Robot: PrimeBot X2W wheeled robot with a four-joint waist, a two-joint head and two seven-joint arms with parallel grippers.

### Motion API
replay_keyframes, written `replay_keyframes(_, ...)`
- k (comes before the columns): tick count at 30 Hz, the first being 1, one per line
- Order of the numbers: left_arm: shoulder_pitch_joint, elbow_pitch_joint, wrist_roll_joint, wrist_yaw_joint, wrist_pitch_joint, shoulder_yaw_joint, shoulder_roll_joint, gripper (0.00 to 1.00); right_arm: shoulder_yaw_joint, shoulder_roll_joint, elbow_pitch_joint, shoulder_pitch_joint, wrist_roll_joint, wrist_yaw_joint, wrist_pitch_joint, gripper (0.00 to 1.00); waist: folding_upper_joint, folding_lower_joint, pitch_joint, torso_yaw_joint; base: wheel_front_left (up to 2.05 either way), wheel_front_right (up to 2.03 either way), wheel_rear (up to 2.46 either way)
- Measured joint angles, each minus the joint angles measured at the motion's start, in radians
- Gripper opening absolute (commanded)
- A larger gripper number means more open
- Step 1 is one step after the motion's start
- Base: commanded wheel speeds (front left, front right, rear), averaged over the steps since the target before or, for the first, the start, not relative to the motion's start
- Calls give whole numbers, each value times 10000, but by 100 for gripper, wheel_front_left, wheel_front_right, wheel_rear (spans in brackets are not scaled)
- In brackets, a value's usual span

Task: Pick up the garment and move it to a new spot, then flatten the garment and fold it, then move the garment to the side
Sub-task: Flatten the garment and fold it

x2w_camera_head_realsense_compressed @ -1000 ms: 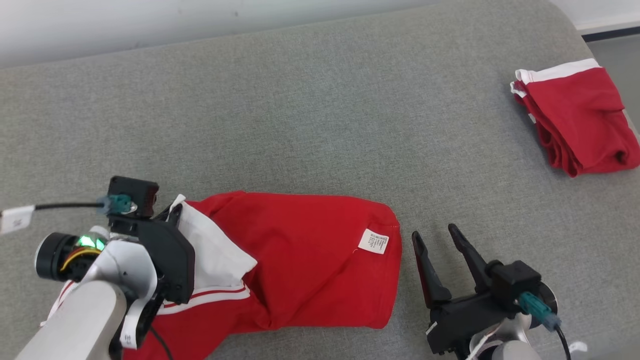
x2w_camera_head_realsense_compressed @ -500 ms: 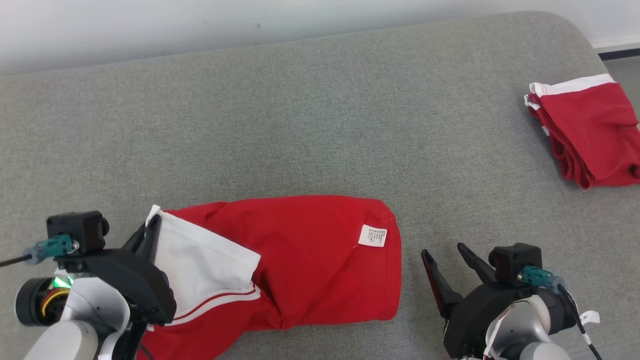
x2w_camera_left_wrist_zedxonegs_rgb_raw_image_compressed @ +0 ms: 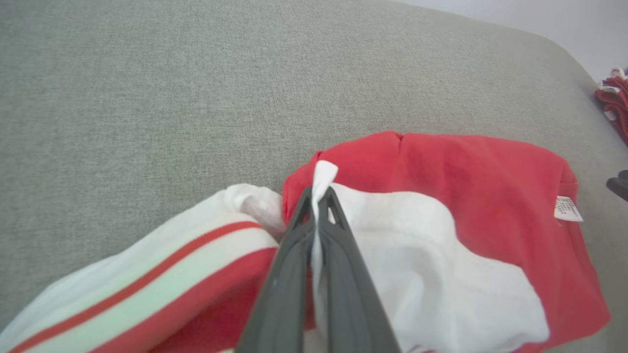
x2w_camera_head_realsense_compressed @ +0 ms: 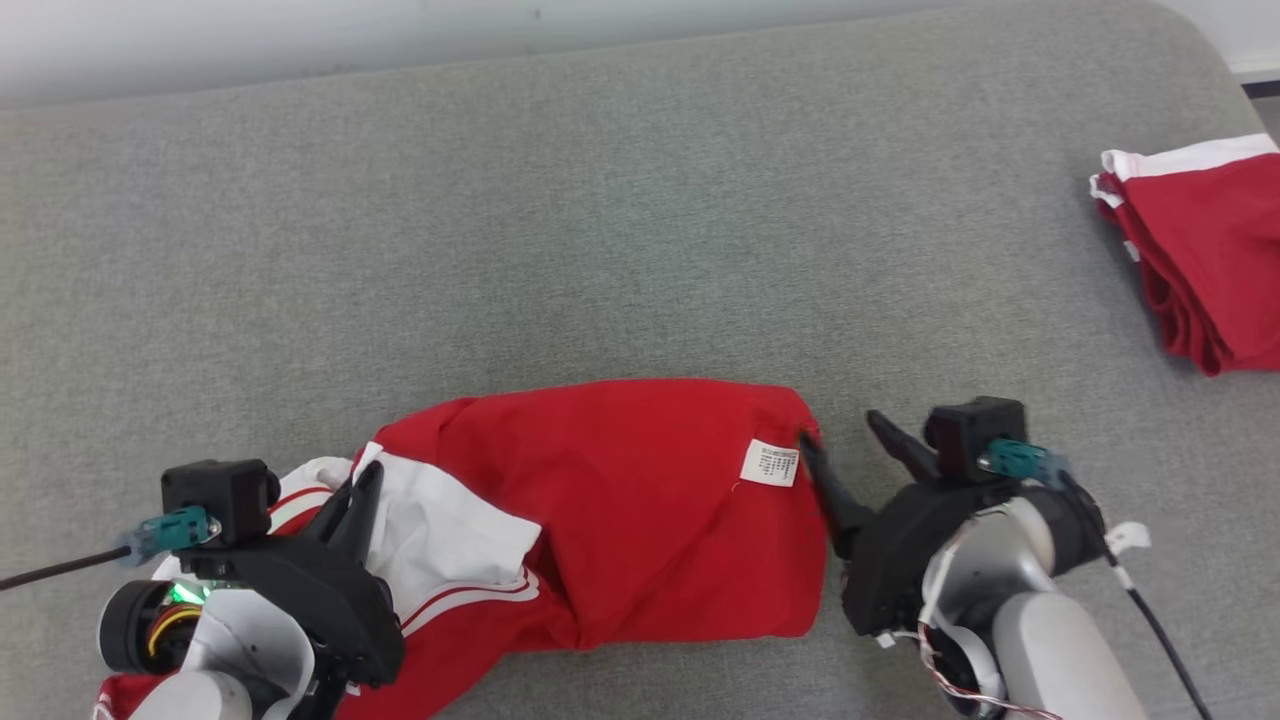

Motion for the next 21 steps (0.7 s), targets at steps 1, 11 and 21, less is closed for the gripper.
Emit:
replay_keyframes(1, 0, 54, 0, 0, -61, 8, -31, 0, 69, 2, 134, -82, 4, 0, 6, 100, 0, 0, 18, 32, 0, 0, 0)
replay_keyframes(11, -265, 466, 42, -159, -384, -36, -209, 0, 360, 8, 1795, -926, -113, 0, 236, 32, 0, 0, 135, 242, 0, 0, 0)
replay_keyframes(21, -1204, 863, 401, -525, -1668, 8, -675, 0, -759, 17, 1929, -1453, -326, 0, -1087, 0, 1, 1, 117, 149, 0, 0, 0)
